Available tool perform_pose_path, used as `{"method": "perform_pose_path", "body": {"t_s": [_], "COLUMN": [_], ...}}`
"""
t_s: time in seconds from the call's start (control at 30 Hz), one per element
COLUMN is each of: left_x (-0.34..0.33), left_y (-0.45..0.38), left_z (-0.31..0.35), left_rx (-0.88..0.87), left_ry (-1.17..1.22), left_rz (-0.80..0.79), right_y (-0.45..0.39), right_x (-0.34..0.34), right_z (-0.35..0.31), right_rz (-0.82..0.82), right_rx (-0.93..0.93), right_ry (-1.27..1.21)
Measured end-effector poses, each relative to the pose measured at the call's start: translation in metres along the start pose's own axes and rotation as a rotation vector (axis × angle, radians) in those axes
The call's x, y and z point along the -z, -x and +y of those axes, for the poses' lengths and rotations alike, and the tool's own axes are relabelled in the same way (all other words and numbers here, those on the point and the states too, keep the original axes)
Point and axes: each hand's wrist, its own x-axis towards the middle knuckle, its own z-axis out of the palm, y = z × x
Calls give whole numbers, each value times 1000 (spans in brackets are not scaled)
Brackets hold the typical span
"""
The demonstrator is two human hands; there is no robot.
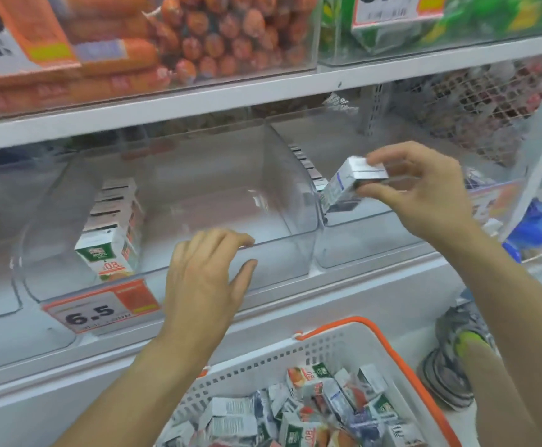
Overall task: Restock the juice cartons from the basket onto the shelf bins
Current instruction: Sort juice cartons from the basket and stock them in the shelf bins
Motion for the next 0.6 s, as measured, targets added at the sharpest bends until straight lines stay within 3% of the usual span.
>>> {"method": "perform_pose_path", "body": {"t_s": [0.2, 0.53, 0.6], "left_x": [-1, -3, -3], "left_y": [3, 5, 5], "left_z": [-4, -5, -5], "left_rx": [1, 2, -1], "left_ry": [-4, -7, -4], "left_rz": [-20, 5, 6], "right_y": [-18, -30, -20], "right_x": [-24, -29, -23], "right_z": [-7, -4, -1], "right_rz": [-299, -482, -380], "right_rx": [-131, -174, -96], "right_ry": [245, 340, 320]}}
